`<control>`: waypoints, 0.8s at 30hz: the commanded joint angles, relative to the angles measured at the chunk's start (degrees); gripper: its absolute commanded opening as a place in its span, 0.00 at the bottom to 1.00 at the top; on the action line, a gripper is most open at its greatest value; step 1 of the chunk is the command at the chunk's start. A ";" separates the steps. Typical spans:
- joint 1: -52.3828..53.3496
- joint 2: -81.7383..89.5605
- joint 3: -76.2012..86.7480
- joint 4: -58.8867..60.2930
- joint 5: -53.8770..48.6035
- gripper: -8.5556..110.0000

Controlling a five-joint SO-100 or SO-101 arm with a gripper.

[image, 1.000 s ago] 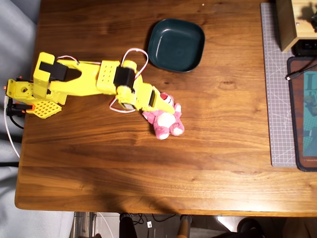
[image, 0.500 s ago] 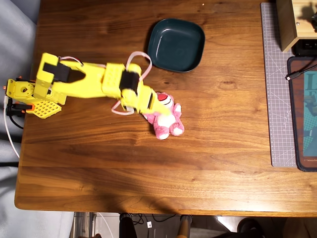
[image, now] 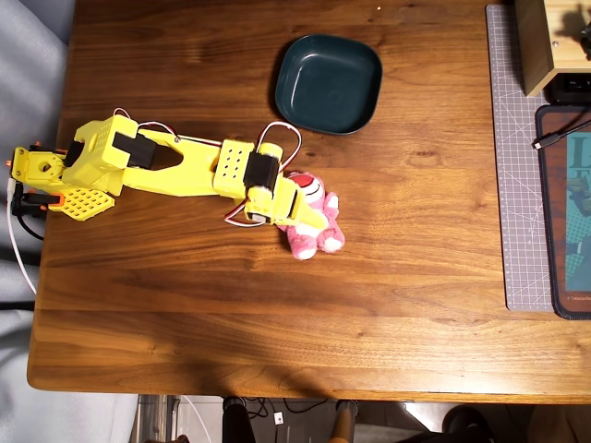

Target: Grasp a strawberry bear and put it in the bin.

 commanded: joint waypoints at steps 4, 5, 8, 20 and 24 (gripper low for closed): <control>2.81 -0.09 -4.22 -0.26 0.53 0.45; 2.81 -0.18 -3.78 -0.26 0.53 0.45; 2.02 -1.58 -3.87 -0.79 0.53 0.45; -1.32 -9.40 -9.14 -0.97 0.35 0.43; -1.14 -10.37 -9.40 -0.97 0.44 0.31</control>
